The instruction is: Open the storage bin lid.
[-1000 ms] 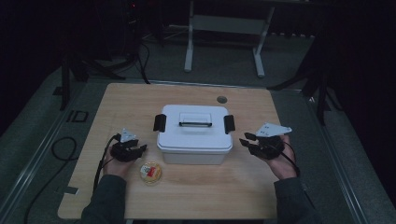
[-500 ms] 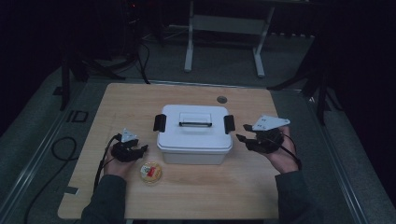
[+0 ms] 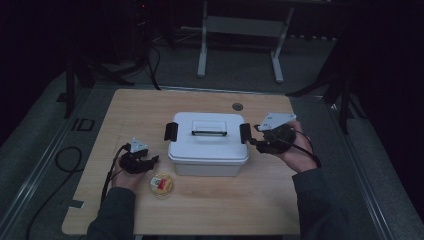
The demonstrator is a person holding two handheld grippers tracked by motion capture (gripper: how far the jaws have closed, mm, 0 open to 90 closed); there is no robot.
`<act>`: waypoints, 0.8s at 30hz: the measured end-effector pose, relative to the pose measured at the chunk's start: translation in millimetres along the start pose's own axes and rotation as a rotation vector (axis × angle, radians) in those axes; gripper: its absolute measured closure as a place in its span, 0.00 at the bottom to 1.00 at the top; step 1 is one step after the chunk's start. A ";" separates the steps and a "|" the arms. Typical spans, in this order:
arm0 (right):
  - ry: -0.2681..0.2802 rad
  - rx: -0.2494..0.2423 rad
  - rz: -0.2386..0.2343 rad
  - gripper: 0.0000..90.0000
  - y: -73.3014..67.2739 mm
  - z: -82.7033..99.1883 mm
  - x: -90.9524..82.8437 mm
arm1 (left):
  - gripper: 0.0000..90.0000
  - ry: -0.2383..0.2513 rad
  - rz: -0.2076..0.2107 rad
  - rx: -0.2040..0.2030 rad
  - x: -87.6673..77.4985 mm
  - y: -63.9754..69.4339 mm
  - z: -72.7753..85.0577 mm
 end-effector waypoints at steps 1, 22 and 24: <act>-0.006 -0.009 -0.001 0.56 0.0 -1.7 1.0 | 0.52 0.000 0.000 0.000 0.0 0.0 0.0; -0.089 -0.155 -0.060 0.61 -10.2 -33.2 15.2 | 0.50 0.000 0.000 0.001 0.2 0.4 -0.1; -0.099 -0.169 -0.065 0.62 -11.5 -36.3 16.7 | 0.50 0.000 0.000 0.001 0.2 0.4 -0.1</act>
Point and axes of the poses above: each handheld gripper's, and its own axes: x roughly forward along the jaws, z roughly out of its underside, y roughly to its right, the point moved 9 cm from there along x, roughly forward along the jaws
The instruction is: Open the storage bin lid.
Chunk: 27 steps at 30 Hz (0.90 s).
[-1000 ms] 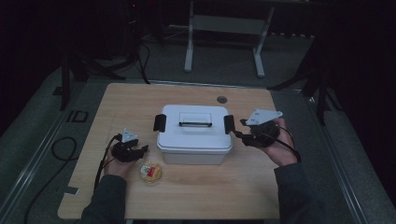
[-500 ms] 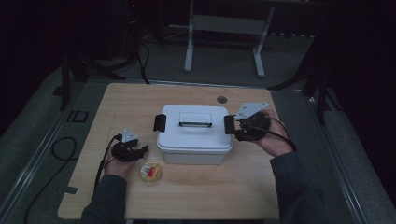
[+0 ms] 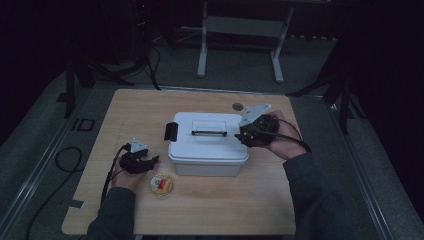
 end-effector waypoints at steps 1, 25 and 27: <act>-0.005 -0.011 -0.001 0.62 0.2 -2.7 1.0 | 0.50 -0.001 0.000 0.000 0.0 0.0 0.0; -0.071 -0.123 -0.029 0.64 -1.0 -34.7 4.8 | 0.50 -0.001 -0.004 -0.002 0.0 0.4 0.1; -0.076 -0.137 -0.033 0.64 -1.7 -37.0 5.2 | 0.50 -0.001 -0.004 -0.002 0.0 0.4 0.1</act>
Point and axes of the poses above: each handheld gripper's, and its own axes: x roughly forward along the jaws, z roughly out of its underside, y roughly to its right, the point moved 9 cm from there along x, roughly forward along the jaws
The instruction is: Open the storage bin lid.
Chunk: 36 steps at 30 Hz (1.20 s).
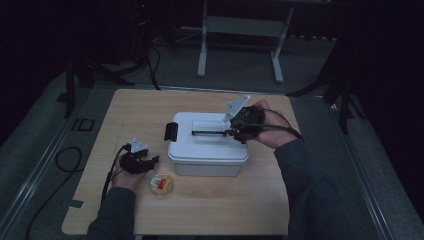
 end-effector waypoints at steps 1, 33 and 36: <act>0.001 0.000 0.000 0.63 -0.6 -1.6 0.1 | 0.50 0.000 0.000 0.000 0.0 0.0 0.0; -0.064 -0.117 -0.053 0.66 -9.0 -37.9 16.4 | 0.50 -0.001 0.001 0.001 0.0 0.1 0.0; -0.076 -0.128 -0.065 0.67 -11.5 -40.7 18.4 | 0.50 0.000 0.001 0.000 0.1 0.1 0.0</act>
Point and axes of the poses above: each handheld gripper's, and its own axes: x roughly forward along the jaws, z roughly out of its underside, y roughly to its right, the point moved 9 cm from there along x, roughly forward along the jaws
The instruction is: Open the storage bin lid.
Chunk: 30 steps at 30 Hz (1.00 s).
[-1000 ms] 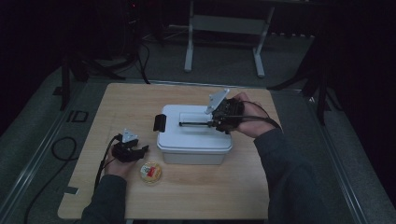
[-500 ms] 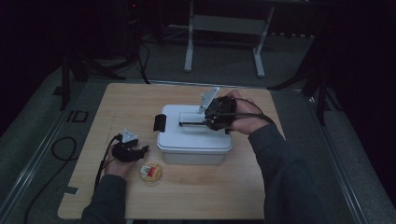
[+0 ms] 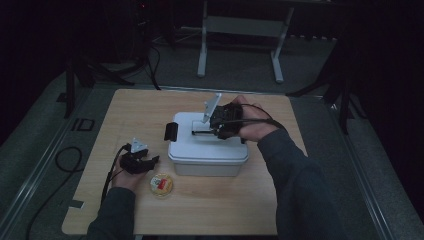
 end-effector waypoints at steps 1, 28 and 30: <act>-0.002 -0.005 -0.003 0.67 -0.5 -1.0 1.2 | 0.50 -0.001 0.000 0.001 -0.1 0.0 0.1; -0.122 -0.077 -0.084 0.74 -6.4 -7.9 30.7 | 0.50 -0.001 0.001 0.000 0.0 0.1 0.0; -0.135 -0.090 -0.084 0.76 -6.2 -8.6 32.7 | 0.49 0.000 0.001 0.001 0.0 0.1 0.0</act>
Point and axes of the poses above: each handheld gripper's, and its own axes: x roughly forward along the jaws, z roughly out of its underside, y roughly to its right, the point moved 9 cm from there along x, roughly forward along the jaws
